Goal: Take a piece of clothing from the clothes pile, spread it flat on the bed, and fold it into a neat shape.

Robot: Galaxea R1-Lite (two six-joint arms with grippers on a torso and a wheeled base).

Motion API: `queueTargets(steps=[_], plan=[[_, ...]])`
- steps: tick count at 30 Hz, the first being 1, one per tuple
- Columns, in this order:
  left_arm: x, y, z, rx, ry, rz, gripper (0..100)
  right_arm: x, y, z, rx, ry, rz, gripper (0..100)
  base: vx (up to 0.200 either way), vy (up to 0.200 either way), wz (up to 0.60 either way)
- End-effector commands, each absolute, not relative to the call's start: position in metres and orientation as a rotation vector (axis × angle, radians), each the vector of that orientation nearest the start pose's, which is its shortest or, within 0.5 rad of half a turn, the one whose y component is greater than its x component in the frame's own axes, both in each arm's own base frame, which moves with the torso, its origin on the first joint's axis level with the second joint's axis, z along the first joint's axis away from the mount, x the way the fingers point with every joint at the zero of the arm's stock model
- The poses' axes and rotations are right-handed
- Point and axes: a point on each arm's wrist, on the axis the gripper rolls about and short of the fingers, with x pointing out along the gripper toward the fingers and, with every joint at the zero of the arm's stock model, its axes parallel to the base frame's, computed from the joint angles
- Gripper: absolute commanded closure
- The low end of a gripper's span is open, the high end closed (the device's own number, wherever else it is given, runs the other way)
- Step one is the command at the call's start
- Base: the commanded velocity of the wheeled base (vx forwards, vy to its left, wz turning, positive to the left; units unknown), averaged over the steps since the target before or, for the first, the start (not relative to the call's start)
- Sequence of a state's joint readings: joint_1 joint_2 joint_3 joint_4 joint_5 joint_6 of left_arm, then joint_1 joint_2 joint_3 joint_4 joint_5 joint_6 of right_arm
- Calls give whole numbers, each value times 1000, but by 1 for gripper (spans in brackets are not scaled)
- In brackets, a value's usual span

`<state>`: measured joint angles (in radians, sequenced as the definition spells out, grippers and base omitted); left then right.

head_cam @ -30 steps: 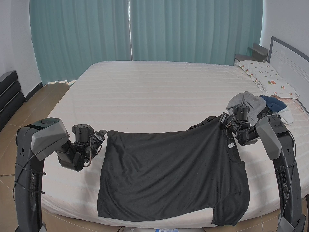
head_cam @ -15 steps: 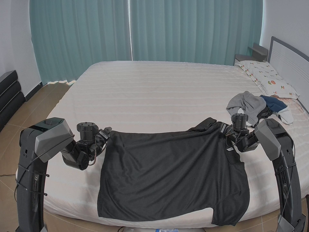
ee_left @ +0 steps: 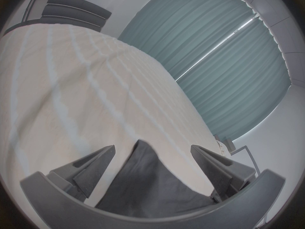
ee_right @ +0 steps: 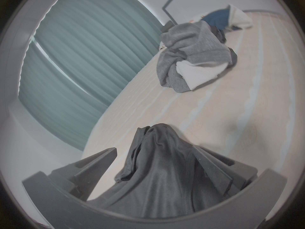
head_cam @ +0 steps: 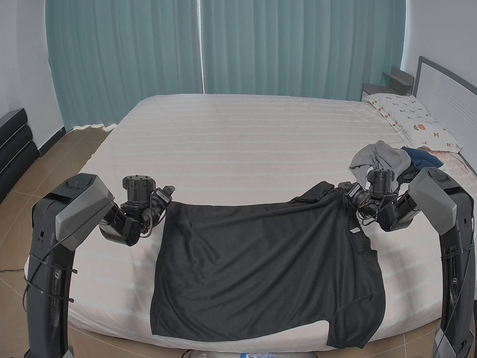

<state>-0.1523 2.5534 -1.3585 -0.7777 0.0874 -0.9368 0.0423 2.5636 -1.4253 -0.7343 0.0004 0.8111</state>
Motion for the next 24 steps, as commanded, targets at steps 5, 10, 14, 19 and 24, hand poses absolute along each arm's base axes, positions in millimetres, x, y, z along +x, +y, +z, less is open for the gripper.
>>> queueTargets(steps=[5, 10, 14, 19, 24], plan=[[492, -77, -26, -865, 433, 119, 0, 465, -17, -20, 969, 407, -99, 0, 0, 0, 0], [490, -84, -32, -851, 456, 99, 0, 463, -13, -24, 969, 391, -75, 0, 0, 0, 0], [489, -87, -33, -835, 460, 92, 0, 461, -5, -26, 963, 403, -66, 0, 0, 0, 0], [490, -88, -37, -820, 464, 91, 0, 461, -8, -27, 965, 401, -72, 0, 0, 0, 0], [490, -88, -40, -803, 465, 91, 0, 461, -6, -28, 963, 405, -73, 0, 0, 0, 0]])
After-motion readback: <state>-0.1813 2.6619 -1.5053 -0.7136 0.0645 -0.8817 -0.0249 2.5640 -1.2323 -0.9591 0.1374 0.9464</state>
